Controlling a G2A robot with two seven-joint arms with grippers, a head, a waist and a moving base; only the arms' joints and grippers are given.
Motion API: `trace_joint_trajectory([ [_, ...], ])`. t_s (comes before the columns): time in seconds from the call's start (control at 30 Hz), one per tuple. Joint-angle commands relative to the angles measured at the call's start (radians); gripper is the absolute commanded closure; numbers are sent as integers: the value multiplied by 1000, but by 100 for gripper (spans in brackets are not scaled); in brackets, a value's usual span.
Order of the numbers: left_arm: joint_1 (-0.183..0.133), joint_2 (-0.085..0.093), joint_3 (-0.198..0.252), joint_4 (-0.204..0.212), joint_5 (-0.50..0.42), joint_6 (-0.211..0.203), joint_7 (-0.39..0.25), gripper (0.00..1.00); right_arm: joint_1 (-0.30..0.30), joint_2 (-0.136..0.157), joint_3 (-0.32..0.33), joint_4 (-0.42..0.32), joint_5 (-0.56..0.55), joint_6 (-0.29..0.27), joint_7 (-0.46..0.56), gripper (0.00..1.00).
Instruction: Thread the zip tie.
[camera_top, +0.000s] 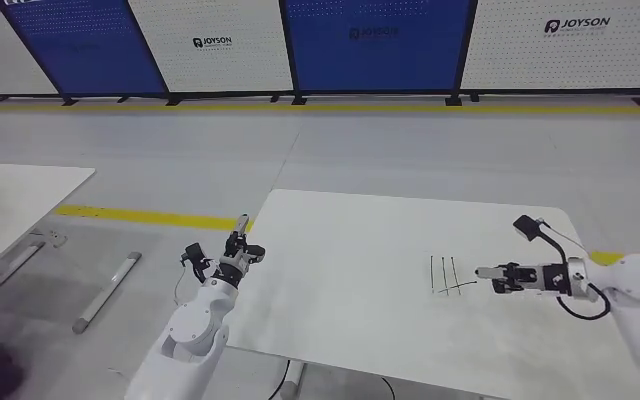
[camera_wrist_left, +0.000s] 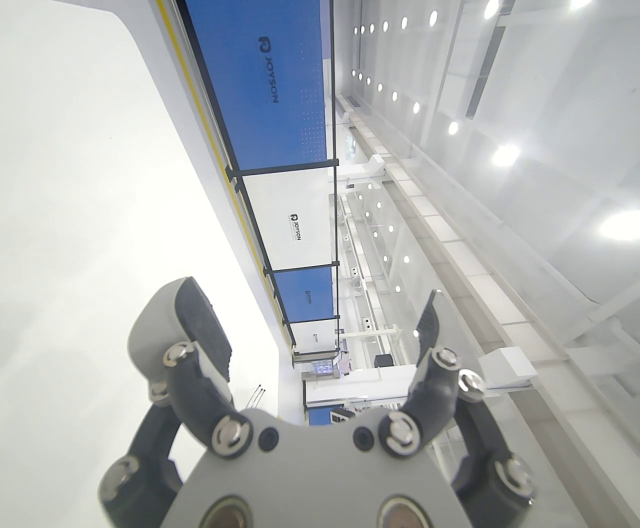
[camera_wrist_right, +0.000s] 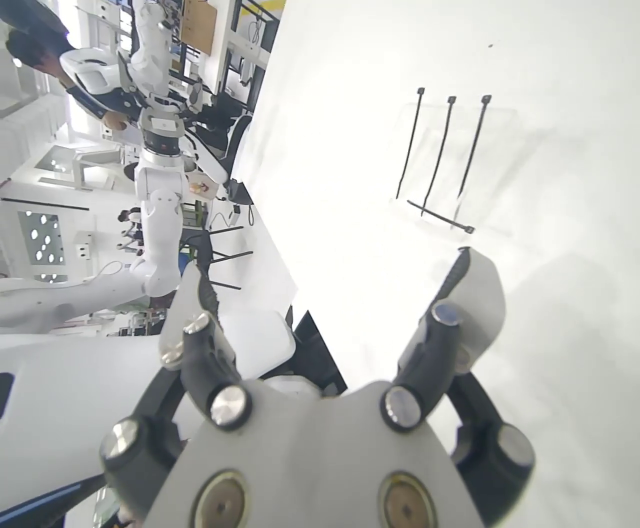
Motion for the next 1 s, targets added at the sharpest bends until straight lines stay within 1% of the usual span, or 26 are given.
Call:
trace_joint_trajectory([
  [0.0,0,0,0,0,0,0,0,0,32,4,-33,39,6,0,0,0],
  [0.07,0,0,0,0,0,0,0,0,70,-1,-75,108,-17,0,0,0],
  [0.13,0,0,0,0,0,0,0,0,109,-18,-153,165,-7,0,0,0],
  [0.17,0,0,0,0,0,0,0,0,121,-27,-192,176,22,0,0,0],
  [0.67,0,0,0,0,0,0,0,0,121,-27,-192,176,22,0,0,0],
  [0.77,0,0,0,0,0,0,0,0,108,-33,-197,207,38,0,-13,0],
  [0.87,0,0,0,0,0,0,0,0,124,-44,-208,241,30,0,-24,0],
  [0.97,0,0,0,0,0,0,0,0,149,-63,-229,284,25,0,-19,0],
])
